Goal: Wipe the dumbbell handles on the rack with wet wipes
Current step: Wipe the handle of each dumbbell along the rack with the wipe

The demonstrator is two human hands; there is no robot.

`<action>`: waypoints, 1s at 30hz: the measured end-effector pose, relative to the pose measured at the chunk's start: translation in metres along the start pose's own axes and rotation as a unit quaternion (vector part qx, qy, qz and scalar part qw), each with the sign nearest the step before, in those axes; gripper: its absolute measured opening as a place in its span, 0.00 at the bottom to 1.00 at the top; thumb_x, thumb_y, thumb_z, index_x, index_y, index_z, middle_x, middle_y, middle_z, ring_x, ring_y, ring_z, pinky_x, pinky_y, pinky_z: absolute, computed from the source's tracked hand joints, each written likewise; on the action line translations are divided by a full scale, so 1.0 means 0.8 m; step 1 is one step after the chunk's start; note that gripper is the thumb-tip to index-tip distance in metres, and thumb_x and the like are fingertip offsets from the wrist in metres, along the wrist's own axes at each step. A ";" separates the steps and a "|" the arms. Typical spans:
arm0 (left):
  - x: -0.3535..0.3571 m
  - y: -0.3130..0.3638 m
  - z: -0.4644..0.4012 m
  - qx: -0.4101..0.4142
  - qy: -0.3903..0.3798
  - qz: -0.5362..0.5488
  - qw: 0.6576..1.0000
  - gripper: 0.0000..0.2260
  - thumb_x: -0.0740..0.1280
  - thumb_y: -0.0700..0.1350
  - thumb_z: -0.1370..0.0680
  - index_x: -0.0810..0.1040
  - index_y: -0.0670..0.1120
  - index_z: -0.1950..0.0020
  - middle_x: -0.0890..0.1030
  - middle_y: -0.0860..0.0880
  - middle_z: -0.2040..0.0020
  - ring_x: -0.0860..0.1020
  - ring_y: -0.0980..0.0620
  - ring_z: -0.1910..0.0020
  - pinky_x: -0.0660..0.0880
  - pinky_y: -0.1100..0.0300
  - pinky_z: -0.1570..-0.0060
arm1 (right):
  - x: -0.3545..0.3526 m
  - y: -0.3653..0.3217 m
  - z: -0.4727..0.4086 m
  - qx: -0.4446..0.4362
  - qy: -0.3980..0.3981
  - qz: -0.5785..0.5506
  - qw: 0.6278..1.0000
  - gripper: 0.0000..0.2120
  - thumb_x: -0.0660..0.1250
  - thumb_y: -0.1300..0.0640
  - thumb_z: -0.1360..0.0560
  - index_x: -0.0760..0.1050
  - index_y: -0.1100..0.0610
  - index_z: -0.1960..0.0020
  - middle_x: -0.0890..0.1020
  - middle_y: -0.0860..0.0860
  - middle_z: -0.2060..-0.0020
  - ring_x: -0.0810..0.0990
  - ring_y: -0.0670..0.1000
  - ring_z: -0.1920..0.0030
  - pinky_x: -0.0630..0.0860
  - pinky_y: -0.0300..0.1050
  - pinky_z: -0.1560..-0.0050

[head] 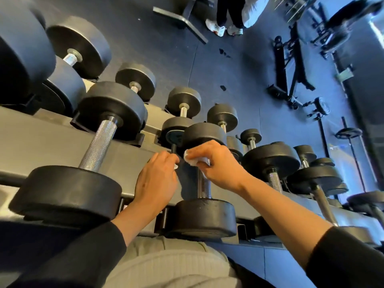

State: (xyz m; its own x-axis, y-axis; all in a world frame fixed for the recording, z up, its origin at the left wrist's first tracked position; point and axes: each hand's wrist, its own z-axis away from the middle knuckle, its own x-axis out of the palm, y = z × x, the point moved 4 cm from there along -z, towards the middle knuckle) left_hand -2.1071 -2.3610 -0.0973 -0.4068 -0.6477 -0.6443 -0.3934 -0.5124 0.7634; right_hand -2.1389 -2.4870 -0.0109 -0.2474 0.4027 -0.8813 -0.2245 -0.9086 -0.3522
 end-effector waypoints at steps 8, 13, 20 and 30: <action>0.006 -0.003 0.003 0.020 -0.001 -0.036 0.999 0.18 0.71 0.35 0.29 0.78 0.44 0.40 0.79 0.45 0.49 0.77 0.46 0.50 0.75 0.56 0.58 | 0.017 0.008 0.014 -0.033 -0.060 0.132 0.989 0.15 0.61 0.62 0.23 0.78 0.55 0.38 0.79 0.49 0.40 0.68 0.50 0.35 0.68 0.42 0.39; 0.009 -0.004 0.005 0.055 0.006 -0.060 0.997 0.27 0.70 0.35 0.29 0.71 0.45 0.30 0.79 0.44 0.52 0.76 0.45 0.54 0.72 0.56 0.64 | 0.022 0.007 0.025 -0.001 -0.050 0.093 0.994 0.16 0.62 0.65 0.23 0.78 0.55 0.39 0.79 0.47 0.40 0.66 0.48 0.35 0.63 0.36 0.40; 0.011 -0.006 0.006 0.077 0.007 -0.063 0.995 0.25 0.69 0.38 0.27 0.71 0.45 0.30 0.78 0.44 0.52 0.75 0.45 0.56 0.69 0.57 0.65 | 0.014 0.005 0.037 0.011 -0.122 0.017 0.992 0.14 0.66 0.66 0.27 0.82 0.53 0.46 0.81 0.47 0.47 0.69 0.47 0.41 0.71 0.44 0.40; 0.011 -0.005 0.007 0.086 -0.008 -0.070 0.994 0.25 0.70 0.44 0.26 0.71 0.44 0.31 0.78 0.43 0.50 0.75 0.45 0.53 0.73 0.53 0.61 | -0.003 0.027 0.073 0.083 -0.024 -0.133 0.987 0.19 0.64 0.71 0.26 0.82 0.49 0.50 0.82 0.45 0.49 0.75 0.42 0.43 0.73 0.42 0.40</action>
State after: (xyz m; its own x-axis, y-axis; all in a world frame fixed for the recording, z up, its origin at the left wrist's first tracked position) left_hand -2.1140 -2.3612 -0.1059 -0.3498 -0.5671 -0.7457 -0.5819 -0.4923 0.6474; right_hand -2.1978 -2.5011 0.0022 -0.2014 0.6334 -0.7472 -0.4387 -0.7403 -0.5093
